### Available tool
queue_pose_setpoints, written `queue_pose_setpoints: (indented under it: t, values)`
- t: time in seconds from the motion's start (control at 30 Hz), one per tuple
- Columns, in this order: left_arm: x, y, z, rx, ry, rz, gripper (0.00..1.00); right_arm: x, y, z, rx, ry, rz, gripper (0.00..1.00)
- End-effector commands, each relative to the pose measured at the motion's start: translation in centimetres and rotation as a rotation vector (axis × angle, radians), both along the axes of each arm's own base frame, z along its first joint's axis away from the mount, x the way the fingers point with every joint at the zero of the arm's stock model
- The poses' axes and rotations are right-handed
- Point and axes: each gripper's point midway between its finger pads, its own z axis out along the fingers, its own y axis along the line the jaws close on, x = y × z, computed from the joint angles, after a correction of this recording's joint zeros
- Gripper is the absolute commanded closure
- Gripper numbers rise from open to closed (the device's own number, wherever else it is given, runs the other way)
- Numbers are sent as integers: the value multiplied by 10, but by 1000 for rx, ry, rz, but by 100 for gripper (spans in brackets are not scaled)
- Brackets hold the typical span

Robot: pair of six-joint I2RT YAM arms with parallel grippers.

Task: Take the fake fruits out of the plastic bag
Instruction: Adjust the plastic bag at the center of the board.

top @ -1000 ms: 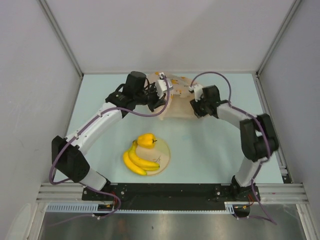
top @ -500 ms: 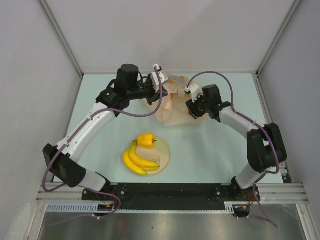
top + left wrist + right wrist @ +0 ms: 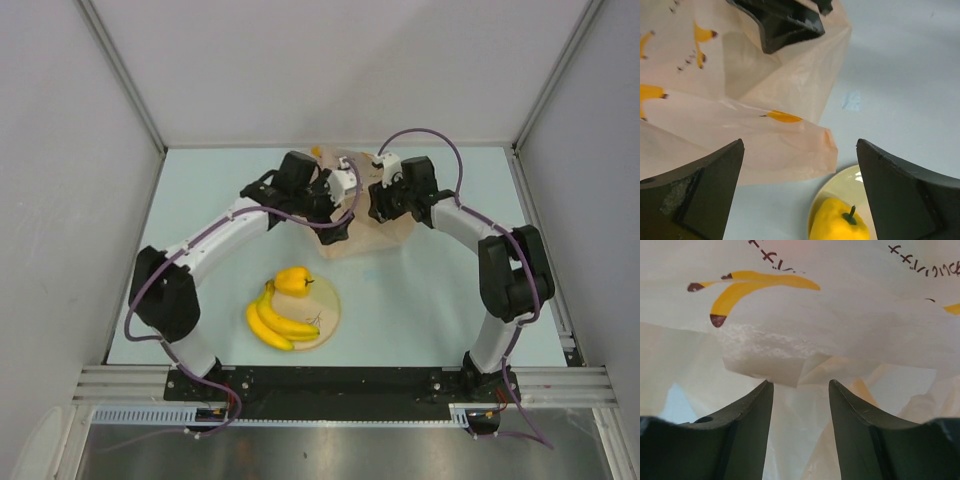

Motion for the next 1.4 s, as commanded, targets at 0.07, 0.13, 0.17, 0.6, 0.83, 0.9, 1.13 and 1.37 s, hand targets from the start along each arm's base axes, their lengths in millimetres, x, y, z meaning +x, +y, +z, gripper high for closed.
queue_pose_setpoints:
  t: [0.07,0.13,0.17,0.6,0.83,0.9,1.13,1.37]
  values:
    - [17,-9,-46,164,4,217,0,18,14,19,77,-40,-21,46]
    - [25,-8,-55,170,25,296,0,18,13,15,66,-34,-29,45]
    - [35,-7,-61,180,11,335,0,18,11,10,59,-25,-36,45]
    - [53,-15,-88,217,46,371,79,28,-21,-7,66,51,-182,39]
    - [32,-19,-14,34,81,158,100,22,-78,-40,-52,131,-335,44]
    - [23,-20,18,-34,54,75,100,-4,-96,-44,-90,188,-366,47]
    - [-6,-13,133,-158,-190,-149,100,-74,-132,-31,-174,197,-362,48]
    - [-3,-4,158,-152,-244,-141,100,-52,-77,29,-8,52,-164,50]
